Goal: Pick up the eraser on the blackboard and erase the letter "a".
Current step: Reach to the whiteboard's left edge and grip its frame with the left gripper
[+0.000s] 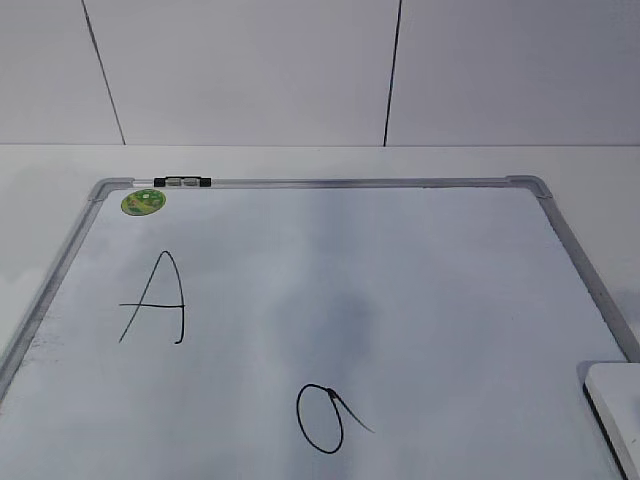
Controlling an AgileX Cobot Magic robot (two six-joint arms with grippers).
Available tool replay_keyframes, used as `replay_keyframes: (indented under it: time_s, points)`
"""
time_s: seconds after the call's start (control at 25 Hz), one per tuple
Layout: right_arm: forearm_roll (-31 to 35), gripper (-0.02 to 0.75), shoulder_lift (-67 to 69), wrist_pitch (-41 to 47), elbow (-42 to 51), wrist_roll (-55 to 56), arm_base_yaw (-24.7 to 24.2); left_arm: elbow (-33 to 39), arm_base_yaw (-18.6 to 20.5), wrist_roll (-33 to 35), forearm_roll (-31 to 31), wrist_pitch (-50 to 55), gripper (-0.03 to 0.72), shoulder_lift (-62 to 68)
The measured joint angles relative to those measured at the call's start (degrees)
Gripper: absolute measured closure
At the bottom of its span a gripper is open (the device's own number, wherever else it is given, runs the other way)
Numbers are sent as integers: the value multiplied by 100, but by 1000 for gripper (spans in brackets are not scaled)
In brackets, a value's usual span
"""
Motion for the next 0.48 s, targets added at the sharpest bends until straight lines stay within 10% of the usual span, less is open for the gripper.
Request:
replay_keyframes:
  time_s: [0.48]
  points:
    - [0, 212, 0, -11, 0, 0, 0, -542, 0, 22, 160, -534, 316, 1572]
